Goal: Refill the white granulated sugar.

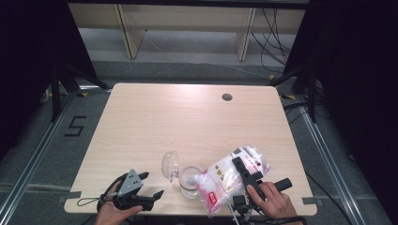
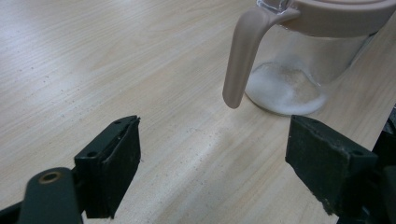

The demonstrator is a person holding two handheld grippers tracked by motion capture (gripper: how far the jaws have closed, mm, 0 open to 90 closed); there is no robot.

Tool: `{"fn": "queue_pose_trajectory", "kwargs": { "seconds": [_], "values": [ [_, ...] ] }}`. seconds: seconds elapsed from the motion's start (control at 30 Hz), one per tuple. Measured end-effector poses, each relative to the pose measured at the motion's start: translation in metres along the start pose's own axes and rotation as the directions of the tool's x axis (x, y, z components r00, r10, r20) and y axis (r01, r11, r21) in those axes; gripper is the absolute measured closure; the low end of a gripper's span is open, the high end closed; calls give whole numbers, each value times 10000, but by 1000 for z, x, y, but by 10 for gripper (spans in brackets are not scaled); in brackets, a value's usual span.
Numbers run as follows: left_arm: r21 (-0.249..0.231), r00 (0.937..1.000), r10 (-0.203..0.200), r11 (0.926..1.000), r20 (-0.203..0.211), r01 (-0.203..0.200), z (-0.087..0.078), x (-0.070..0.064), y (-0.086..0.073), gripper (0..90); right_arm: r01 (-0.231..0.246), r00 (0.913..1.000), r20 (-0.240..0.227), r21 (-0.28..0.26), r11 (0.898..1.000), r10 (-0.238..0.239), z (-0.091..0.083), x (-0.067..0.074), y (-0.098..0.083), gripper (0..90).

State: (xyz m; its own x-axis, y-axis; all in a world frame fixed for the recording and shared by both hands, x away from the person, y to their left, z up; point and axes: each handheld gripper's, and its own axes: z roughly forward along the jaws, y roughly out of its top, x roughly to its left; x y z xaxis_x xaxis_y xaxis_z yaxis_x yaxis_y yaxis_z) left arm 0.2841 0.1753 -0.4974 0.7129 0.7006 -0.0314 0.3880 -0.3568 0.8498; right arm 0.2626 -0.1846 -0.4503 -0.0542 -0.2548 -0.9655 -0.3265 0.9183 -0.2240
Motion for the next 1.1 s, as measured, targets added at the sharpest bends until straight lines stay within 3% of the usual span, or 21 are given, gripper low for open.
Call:
{"fn": "queue_pose_trajectory", "kwargs": {
  "seconds": [0.17,0.2,0.33,0.37,0.57,0.63,0.67,0.73,0.8,0.83,0.87,0.93,0.97,1.07,1.1],
  "values": [
    [110,9999,105,9999,22,-105,0,1,0,179,-17,10000,-19,2,10000,17,0,0,0,483],
    [113,9999,112,9999,27,-112,0,1,0,179,211,9997,93,-82,9997,-210,0,-2,0,483],
    [90,9999,106,9999,-2,-106,0,1,0,179,-97,10000,-14,33,9999,97,0,1,-1,483],
    [50,10000,59,10000,-9,-59,0,1,0,179,105,9999,37,-8,9999,-105,0,-1,-1,483],
    [14,10000,-76,10000,8,76,0,0,0,179,243,9997,82,-94,9997,-243,0,-2,0,484],
    [17,10000,-68,10000,6,68,0,0,0,179,33,10000,16,-51,10000,-33,0,0,-1,484],
    [62,10000,-25,10000,-3,25,-1,0,0,179,172,9998,64,-66,9998,-171,0,-1,0,484],
    [115,9994,349,9993,-4,-349,-1,3,1,179,-17,10000,10,-53,10000,17,0,0,-1,484],
    [111,9995,313,9994,-6,-313,-1,2,1,179,90,10000,39,-30,10000,-90,-1,-1,-1,484],
    [94,10000,9,10000,-13,-9,-1,1,0,179,73,10000,31,-24,10000,-73,-1,0,-1,484],
    [100,10000,24,9999,-10,-24,-1,1,0,179,-70,10000,-20,-10,10000,70,0,1,-1,485],
    [107,9999,112,9999,-17,-112,-1,1,0,179,97,9999,33,-43,9999,-97,0,-1,-1,485],
    [118,9994,333,9994,-10,-333,-1,3,1,179,91,10000,36,-46,9999,-91,0,0,-1,485],
    [117,9995,316,9994,-5,-316,-1,3,1,179,88,10000,24,-54,9999,-88,0,-1,-1,485],
    [102,10000,43,9999,-40,-43,-1,1,0,179,116,9999,26,-69,9999,-115,0,-1,-1,485]
  ]
}}
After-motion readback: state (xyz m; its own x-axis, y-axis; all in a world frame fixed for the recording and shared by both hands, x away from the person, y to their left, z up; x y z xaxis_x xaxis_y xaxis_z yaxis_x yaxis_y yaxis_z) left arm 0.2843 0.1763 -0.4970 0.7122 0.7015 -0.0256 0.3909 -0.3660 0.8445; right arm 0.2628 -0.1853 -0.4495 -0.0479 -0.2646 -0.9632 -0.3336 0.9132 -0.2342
